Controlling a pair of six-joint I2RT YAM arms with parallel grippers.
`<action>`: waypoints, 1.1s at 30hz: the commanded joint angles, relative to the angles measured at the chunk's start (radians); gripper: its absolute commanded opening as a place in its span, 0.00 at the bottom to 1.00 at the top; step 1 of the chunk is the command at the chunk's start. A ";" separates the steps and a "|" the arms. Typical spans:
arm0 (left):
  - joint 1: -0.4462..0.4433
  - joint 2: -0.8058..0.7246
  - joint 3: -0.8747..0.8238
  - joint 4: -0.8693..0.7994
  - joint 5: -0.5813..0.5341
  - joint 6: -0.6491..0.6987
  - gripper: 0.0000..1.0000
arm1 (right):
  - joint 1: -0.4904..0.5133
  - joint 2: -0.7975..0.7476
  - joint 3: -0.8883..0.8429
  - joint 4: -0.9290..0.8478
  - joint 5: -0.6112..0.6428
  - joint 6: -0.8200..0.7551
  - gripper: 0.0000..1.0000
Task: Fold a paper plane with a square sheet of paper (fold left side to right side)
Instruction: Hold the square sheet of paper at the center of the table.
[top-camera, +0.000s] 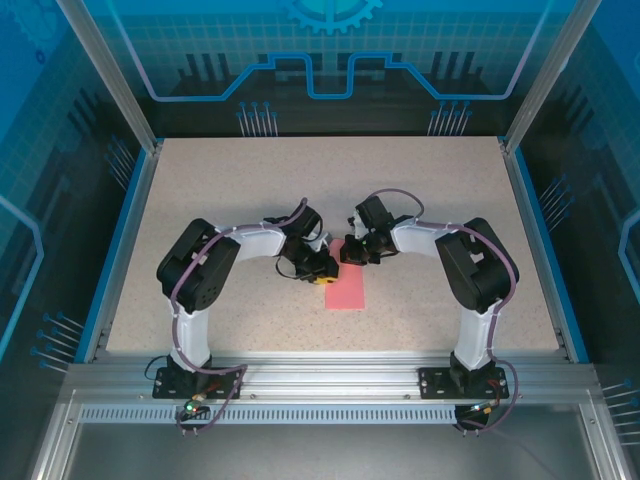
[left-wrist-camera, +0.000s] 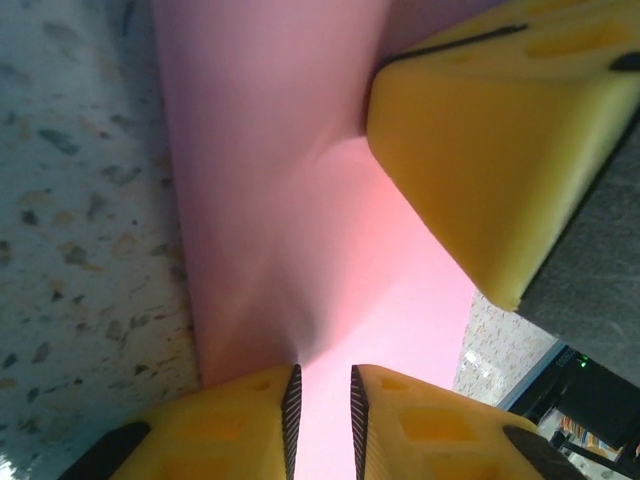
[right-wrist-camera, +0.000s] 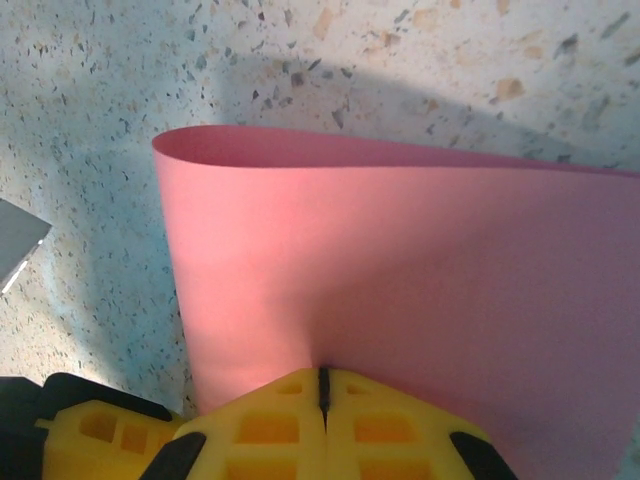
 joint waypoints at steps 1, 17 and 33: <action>-0.003 0.019 -0.005 -0.021 0.007 0.005 0.23 | -0.006 -0.003 -0.023 -0.011 0.037 -0.023 0.02; -0.017 0.020 -0.032 -0.031 -0.025 -0.028 0.23 | 0.008 -0.337 -0.110 -0.137 0.106 -0.073 0.20; -0.019 0.010 -0.025 -0.041 -0.039 -0.026 0.23 | 0.160 -0.331 -0.327 -0.019 0.086 0.100 0.03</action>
